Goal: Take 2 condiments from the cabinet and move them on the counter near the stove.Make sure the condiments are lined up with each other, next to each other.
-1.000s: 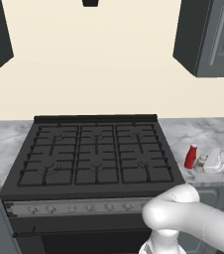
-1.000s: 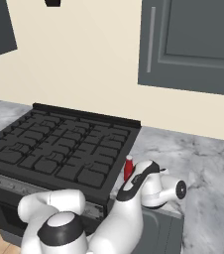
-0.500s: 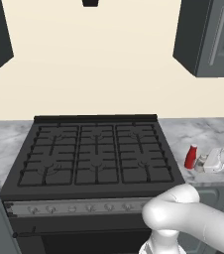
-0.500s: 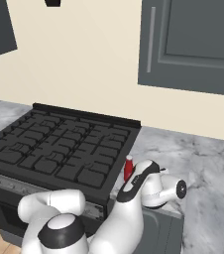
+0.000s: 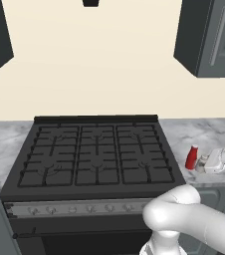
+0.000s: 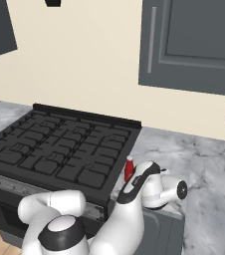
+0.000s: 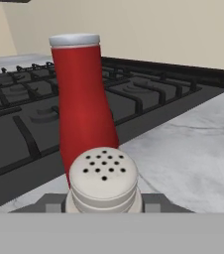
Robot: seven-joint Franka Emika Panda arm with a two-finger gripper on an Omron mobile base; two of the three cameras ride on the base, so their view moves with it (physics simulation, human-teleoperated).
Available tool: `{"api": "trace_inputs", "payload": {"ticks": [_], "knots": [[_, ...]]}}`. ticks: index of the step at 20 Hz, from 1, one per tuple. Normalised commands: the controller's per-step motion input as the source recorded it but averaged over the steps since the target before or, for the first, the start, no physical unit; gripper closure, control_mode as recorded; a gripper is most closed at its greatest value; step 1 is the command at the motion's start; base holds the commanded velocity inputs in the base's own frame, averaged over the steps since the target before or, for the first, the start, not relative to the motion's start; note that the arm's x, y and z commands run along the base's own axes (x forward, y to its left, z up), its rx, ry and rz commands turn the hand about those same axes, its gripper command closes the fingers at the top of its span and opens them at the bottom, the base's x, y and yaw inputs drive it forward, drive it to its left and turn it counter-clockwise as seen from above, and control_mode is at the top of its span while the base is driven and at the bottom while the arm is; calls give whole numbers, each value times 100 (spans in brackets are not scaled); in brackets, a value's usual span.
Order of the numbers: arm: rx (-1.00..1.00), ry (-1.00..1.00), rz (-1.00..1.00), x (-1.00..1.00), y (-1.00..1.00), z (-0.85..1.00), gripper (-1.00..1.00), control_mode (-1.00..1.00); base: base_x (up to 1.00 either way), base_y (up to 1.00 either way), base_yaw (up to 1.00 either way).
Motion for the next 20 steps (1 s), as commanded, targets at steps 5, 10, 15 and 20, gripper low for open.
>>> {"api": "trace_inputs", "payload": {"ticks": [5,10,15,20], "knots": [[0,0,0,0,0,0,100,-100,0,0,0],[0,0,0,0,0,0,100,-100,0,0,0],[0,0,0,0,0,0,100,-100,0,0,0],[0,0,0,0,1,0,-100,-100,0,0,0]]}}
